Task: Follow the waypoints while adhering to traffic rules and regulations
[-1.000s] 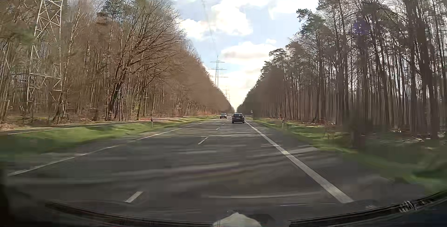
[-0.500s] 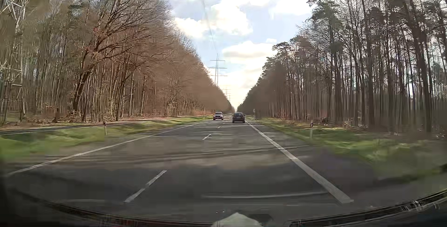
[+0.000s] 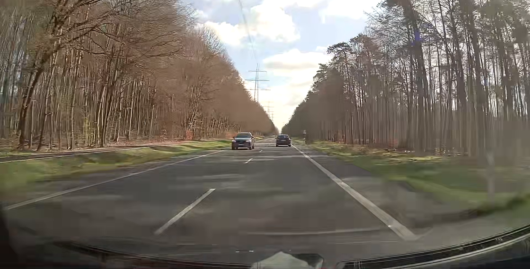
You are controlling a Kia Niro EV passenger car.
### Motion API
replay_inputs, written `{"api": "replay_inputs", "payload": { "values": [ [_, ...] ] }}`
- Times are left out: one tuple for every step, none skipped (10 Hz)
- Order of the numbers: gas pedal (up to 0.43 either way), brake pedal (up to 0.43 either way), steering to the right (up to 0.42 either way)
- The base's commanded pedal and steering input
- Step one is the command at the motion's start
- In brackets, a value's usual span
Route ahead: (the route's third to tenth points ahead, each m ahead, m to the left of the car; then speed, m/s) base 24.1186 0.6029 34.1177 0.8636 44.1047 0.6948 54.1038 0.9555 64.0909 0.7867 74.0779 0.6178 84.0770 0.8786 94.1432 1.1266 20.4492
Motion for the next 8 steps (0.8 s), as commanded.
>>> {"api": "replay_inputs", "payload": {
  "values": [
    [0.197,0.0,0.0],
    [0.197,0.0,0.0],
    [0.197,0.0,0.0],
    [0.197,0.0,0.0],
    [0.197,0.0,0.001],
    [0.197,0.0,0.001],
    [0.197,0.0,0.001],
    [0.197,0.0,0.001]
  ]
}}
